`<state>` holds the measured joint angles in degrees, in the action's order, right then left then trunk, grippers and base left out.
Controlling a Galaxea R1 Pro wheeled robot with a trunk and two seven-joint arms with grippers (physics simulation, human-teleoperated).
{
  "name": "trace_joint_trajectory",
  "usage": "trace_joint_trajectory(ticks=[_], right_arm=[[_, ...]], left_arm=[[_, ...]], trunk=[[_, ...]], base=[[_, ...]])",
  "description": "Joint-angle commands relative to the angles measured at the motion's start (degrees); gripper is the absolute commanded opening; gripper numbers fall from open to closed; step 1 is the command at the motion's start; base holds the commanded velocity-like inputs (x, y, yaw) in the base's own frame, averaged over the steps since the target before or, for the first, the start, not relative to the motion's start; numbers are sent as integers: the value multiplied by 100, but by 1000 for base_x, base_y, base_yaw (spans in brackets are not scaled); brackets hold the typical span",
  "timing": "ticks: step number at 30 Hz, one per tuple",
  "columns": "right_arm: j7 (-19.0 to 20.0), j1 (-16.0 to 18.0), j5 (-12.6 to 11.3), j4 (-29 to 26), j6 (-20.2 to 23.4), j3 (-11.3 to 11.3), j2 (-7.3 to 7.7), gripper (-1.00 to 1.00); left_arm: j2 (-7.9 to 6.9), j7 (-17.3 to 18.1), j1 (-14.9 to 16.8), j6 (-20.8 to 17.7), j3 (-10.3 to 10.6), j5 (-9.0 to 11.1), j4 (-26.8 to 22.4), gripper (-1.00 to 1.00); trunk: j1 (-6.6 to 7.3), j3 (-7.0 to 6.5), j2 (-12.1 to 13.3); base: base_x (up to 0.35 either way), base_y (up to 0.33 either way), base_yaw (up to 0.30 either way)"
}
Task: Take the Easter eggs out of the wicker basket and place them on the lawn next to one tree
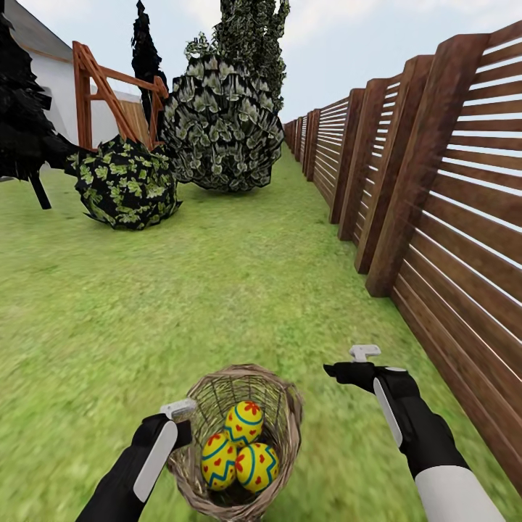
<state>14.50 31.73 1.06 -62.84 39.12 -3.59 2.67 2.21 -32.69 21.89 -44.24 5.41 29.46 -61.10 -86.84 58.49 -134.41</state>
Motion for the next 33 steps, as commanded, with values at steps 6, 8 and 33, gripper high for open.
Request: trace_joint_trajectory(ticks=[6, 8, 33], right_arm=[[0, 0, 0, 0, -3, -2, -3, 100], [0, 0, -1, 0, -8, -9, 0, 100], [-35, 0, 53, 0, -19, -2, -12, 100]], left_arm=[[-1, 17, -1, -32, 2, -80, -59, -100], [-1, 17, -1, -32, 4, -80, -60, -100], [-1, 8, -1, -65, 4, -80, -135, -100]], trunk=[[110, -90, 201], [154, -125, 281], [703, -574, 1283]], base=[[0, 0, 0], [0, 0, 0], [0, 0, 135]])
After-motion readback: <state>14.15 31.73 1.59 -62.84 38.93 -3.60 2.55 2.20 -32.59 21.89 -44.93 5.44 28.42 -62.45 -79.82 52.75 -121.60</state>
